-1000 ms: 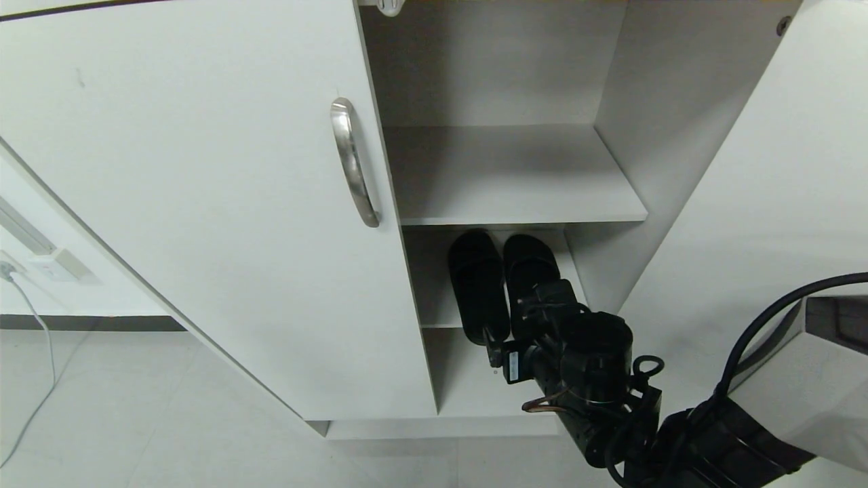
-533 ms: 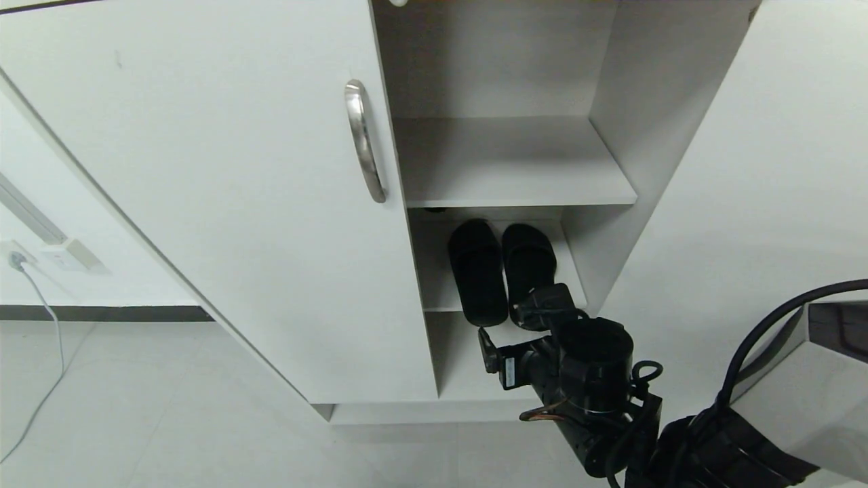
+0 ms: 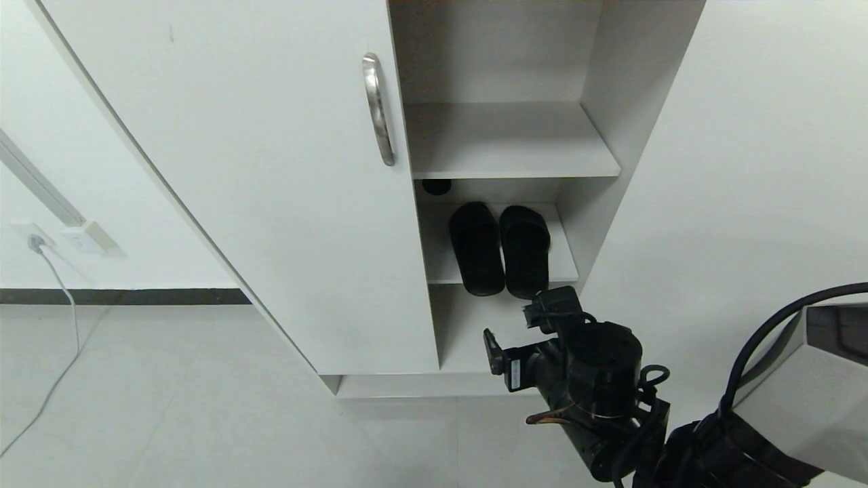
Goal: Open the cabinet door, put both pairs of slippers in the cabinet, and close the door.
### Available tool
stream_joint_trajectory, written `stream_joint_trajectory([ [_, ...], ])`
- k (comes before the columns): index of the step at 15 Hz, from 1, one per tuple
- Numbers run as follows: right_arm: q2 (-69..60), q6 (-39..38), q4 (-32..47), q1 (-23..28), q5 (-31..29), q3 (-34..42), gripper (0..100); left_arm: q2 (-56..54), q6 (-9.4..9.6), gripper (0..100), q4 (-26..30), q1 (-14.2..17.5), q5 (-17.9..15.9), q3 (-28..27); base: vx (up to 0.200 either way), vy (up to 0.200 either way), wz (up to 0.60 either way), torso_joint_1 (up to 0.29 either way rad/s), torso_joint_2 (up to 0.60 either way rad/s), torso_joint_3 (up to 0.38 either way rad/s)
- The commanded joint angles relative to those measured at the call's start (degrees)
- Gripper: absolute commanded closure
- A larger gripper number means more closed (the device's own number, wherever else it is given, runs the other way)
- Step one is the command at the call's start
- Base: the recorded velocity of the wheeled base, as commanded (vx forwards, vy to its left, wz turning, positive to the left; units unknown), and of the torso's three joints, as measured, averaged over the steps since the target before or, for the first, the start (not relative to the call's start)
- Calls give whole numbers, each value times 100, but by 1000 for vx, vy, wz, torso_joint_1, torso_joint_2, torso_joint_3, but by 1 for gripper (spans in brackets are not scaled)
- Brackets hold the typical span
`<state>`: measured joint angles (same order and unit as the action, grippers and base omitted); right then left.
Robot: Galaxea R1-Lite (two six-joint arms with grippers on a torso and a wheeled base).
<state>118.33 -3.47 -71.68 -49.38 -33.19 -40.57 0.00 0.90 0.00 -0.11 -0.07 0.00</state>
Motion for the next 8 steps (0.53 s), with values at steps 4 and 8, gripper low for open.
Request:
stream_joint_trajectory([
  [4,5,40,-30,-1,-3,93,0,9,-2,100,0,2,-1,0,0,0,0,0,0,0],
  [8,5,84,-100,-1,-3,146,0,9,-2,100,0,-7,-10,0,0,0,0,2,1,27],
])
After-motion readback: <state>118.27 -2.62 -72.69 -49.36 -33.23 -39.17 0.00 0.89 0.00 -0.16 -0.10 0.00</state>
